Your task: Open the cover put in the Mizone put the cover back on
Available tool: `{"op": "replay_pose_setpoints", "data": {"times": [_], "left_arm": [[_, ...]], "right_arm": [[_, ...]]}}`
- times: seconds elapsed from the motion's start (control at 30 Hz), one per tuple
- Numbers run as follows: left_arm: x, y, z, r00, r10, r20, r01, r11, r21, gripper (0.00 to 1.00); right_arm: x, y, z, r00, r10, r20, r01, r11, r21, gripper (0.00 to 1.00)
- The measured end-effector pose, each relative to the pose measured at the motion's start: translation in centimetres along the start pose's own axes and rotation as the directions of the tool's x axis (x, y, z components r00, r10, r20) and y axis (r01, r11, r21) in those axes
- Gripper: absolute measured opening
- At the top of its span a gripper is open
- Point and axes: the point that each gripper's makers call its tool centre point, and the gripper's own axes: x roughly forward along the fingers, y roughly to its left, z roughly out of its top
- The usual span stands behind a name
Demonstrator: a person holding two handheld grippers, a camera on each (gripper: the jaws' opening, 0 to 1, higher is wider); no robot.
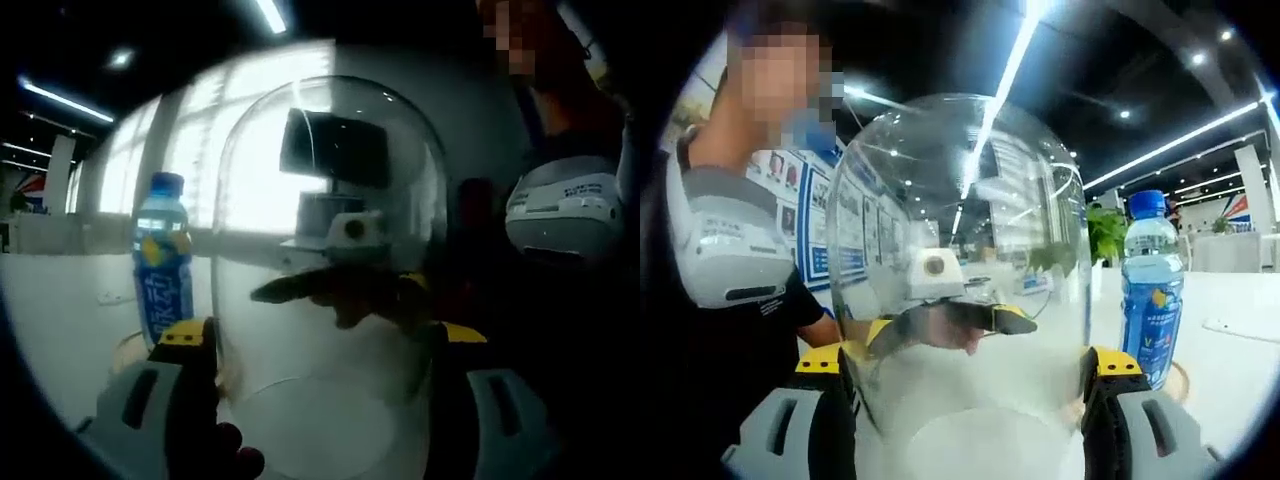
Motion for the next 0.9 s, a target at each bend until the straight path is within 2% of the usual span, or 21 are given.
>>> {"op": "replay_pose_setpoints", "data": {"times": [0.23,0.4,0.67,0.9], "left_arm": [[0.3,-0.2,0.1,0.999,0.007,-0.037,-0.007,1.000,-0.004,0.72],[0.3,-0.2,0.4,0.999,0.027,-0.043,-0.029,0.998,-0.050,0.72],[0.3,-1.1,0.5,0.996,0.048,-0.078,-0.051,0.998,-0.032,0.73],[0.7,-1.7,2.0,0.992,0.075,-0.101,-0.079,0.996,-0.039,0.74]], "right_arm": [[-0.2,0.2,0.1,1.000,0.003,-0.007,-0.003,1.000,0.003,0.88],[-0.2,0.2,1.1,1.000,0.003,0.019,-0.004,1.000,0.025,0.88],[-0.1,1.1,1.5,0.999,0.017,-0.027,-0.017,1.000,-0.013,0.88],[-0.3,1.4,2.9,0.999,0.027,-0.019,-0.028,1.000,-0.014,0.89]]}}
